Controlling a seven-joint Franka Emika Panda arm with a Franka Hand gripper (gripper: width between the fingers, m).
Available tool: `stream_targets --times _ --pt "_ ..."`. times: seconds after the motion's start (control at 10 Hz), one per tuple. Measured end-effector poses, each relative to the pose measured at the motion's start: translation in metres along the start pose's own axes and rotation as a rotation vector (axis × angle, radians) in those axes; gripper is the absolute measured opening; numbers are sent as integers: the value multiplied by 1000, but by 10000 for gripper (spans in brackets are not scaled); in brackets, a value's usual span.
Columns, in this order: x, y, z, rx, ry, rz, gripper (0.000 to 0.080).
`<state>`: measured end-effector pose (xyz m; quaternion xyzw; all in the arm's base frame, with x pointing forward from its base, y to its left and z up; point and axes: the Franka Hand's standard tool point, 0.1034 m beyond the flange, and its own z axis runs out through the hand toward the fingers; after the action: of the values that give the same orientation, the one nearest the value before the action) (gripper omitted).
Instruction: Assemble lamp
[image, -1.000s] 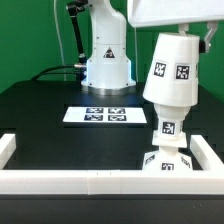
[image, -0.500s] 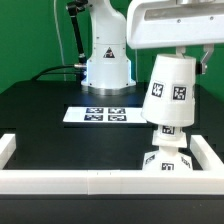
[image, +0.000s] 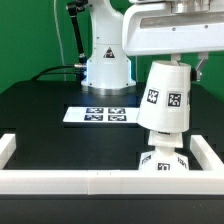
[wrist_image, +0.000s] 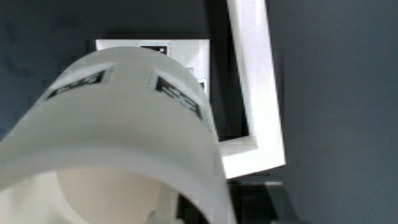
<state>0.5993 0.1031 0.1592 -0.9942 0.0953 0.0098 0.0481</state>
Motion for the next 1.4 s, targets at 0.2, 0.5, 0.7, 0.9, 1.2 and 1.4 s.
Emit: stream_targets --times 0.2,0.5,0.7,0.9,1.2,1.4 --pt "0 2 0 0 0 3 224" --pt "0 5 -11 2 -5 10 543" --pt "-5 3 -28 -1 -11 19 648" --pt "-21 -3 -39 -23 5 35 696" --pt "-45 -13 -39 -69 58 38 698" --pt "-43 -11 -39 -69 59 39 698"
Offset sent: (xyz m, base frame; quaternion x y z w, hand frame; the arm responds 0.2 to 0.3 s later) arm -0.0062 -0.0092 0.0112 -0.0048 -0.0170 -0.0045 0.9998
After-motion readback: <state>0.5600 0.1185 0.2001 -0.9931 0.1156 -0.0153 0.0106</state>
